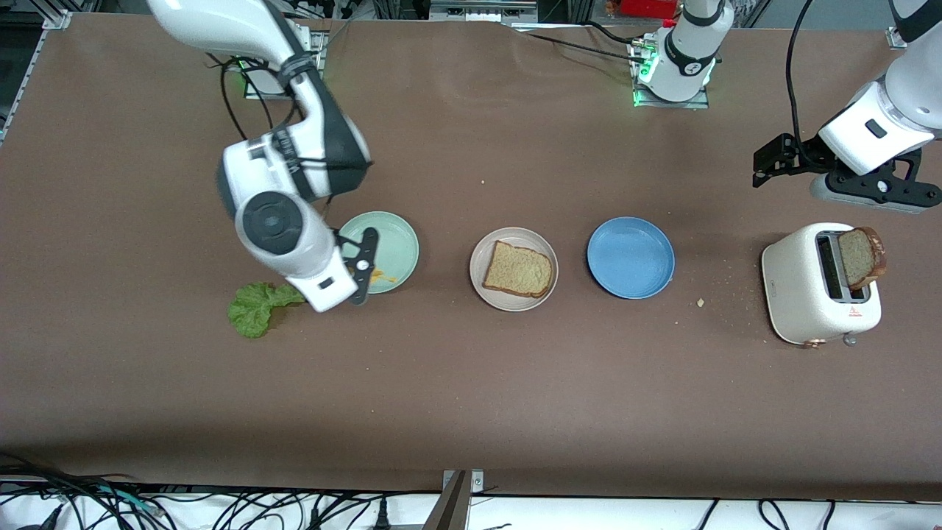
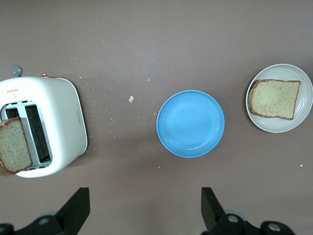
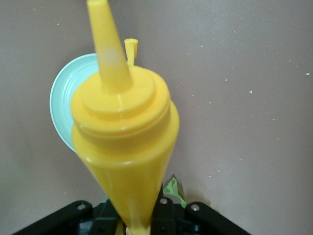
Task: Make sandwich in beige plate with both arms
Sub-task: 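Return the yellow bottle with the right gripper beside the green plate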
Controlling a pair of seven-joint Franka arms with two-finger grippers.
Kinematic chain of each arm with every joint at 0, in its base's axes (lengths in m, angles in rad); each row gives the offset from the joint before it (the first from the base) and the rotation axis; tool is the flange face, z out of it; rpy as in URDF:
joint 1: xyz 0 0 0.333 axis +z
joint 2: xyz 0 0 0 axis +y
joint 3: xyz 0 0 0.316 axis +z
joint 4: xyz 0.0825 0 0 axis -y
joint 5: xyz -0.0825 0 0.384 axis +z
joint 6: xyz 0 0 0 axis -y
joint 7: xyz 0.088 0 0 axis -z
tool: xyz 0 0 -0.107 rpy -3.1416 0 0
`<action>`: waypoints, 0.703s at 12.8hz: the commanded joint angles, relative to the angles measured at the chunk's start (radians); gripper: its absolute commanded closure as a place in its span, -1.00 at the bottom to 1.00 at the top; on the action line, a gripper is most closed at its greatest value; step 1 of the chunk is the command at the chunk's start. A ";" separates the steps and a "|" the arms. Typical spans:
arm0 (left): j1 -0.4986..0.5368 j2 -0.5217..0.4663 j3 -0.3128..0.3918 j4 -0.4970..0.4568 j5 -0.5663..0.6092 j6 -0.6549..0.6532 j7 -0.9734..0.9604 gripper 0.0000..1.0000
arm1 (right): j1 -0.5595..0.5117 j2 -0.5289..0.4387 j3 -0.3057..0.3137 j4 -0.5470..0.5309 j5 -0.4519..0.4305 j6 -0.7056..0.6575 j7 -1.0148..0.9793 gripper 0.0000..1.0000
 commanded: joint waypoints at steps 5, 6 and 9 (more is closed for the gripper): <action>0.000 -0.004 0.003 -0.001 -0.017 -0.003 0.004 -1.00 | -0.364 0.028 0.184 -0.053 0.306 -0.043 -0.429 1.00; 0.000 -0.004 0.003 -0.001 -0.017 -0.002 0.004 -1.00 | -0.394 0.050 0.184 -0.058 0.347 -0.046 -0.502 1.00; 0.000 0.002 0.003 0.001 -0.016 -0.002 0.006 -1.00 | -0.439 0.109 0.179 -0.070 0.469 -0.069 -0.612 1.00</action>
